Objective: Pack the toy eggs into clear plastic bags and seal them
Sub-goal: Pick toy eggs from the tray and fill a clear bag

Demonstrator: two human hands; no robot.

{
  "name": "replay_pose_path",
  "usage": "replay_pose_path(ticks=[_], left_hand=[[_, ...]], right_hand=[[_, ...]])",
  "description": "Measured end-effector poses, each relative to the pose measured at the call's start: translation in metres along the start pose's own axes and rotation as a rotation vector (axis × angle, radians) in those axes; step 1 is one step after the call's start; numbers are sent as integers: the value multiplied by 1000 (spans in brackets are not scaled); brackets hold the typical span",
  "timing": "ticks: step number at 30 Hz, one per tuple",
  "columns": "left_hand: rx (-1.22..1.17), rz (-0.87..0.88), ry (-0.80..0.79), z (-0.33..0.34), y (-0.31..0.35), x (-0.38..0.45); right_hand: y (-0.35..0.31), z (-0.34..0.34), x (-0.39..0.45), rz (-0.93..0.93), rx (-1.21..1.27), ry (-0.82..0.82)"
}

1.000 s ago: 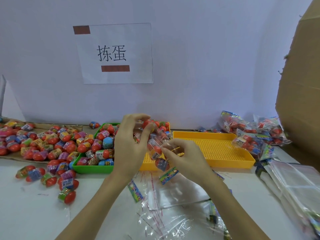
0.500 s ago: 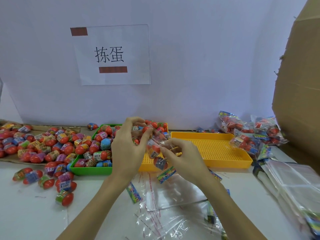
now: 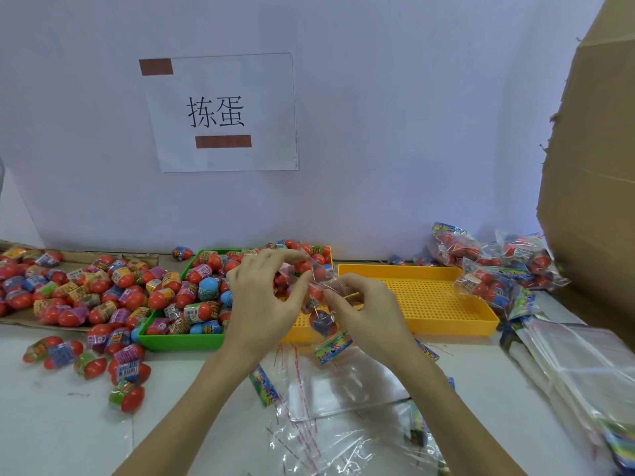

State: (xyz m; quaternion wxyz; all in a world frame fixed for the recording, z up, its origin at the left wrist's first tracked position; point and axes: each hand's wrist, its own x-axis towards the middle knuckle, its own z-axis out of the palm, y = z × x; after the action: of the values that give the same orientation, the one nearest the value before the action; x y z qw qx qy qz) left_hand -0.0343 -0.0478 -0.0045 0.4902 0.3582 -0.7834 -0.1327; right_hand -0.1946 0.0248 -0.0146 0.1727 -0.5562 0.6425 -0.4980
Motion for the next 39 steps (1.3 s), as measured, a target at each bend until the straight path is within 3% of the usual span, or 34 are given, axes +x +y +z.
replay_pose_path(ticks=[5,12,18,22,25,27,30,35,39], left_hand=[[-69,-80,-98,-3,-4,0],[-238,-11,-121,-2,-6,1],[-269,25,-76,1,-1,-1],[-226,46,-84,1,2,-3],[-352,83,-158,-2,3,-1],[-405,115,-106,-3,5,-1],[-404,22,-73,-2,2,-1],[-398,-197,-365,10,-9,-3],[-523,-274,-345,17,-9,-7]], right_hand=[[1,0,0,-27,10,8],[1,2,-1,-15,71,-46],[-3,1,-1,82,397,-177],[-6,2,-2,34,369,-143],[-8,2,-2,25,381,-81],[-9,0,-1,59,412,-22],[-7,-2,1,134,483,66],[-6,-7,6,237,646,103],[-6,-7,6,238,611,67]])
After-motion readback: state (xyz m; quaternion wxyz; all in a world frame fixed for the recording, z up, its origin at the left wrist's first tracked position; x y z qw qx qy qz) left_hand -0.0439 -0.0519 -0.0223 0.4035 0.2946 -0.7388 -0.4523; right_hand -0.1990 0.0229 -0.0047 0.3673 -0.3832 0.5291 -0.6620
